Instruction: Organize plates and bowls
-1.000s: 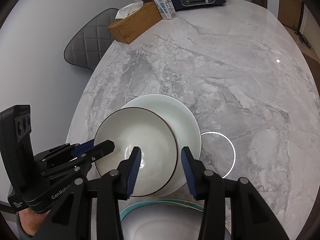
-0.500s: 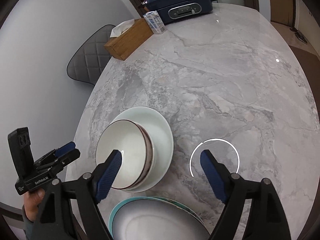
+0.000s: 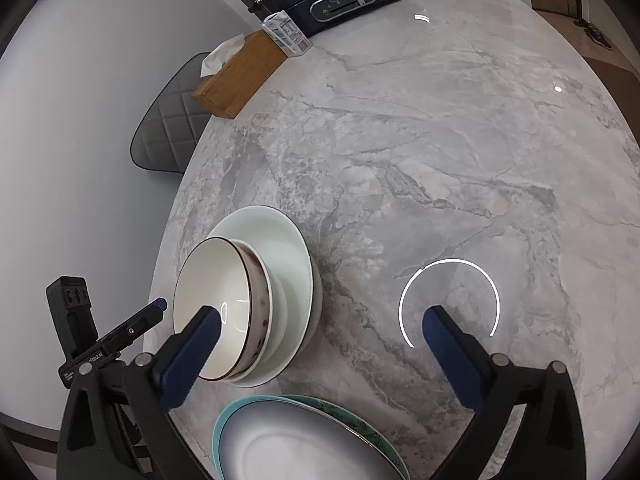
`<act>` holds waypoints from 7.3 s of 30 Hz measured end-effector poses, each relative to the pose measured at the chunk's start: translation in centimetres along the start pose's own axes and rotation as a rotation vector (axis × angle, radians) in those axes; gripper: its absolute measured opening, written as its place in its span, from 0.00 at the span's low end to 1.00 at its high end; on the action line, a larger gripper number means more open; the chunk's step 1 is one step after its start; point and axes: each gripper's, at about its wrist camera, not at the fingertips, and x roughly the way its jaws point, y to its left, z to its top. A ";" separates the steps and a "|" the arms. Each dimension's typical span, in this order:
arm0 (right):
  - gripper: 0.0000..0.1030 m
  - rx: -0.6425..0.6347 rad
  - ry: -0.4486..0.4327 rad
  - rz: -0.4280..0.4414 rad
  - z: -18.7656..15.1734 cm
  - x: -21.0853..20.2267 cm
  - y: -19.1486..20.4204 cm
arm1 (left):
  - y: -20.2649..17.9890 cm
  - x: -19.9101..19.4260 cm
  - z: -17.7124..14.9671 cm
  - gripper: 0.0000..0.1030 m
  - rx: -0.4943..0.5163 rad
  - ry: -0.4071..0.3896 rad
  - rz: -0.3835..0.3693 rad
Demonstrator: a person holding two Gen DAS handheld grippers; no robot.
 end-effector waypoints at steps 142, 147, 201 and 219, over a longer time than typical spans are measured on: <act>0.14 -0.068 0.027 -0.069 -11.9 -6.5 2.5 | -12.1 -5.1 -10.5 0.11 0.127 0.063 -0.134; 0.14 -0.048 0.033 -0.063 -14.2 -6.5 1.3 | -12.3 -4.5 -12.6 0.11 0.127 0.084 -0.137; 1.00 -0.177 -0.420 -0.386 -26.5 -14.6 5.1 | -14.9 -14.8 -24.6 0.97 0.336 -0.457 0.230; 1.00 -0.190 -0.545 -0.490 -30.5 -15.1 7.2 | -16.5 -13.3 -28.9 0.97 0.362 -0.471 0.396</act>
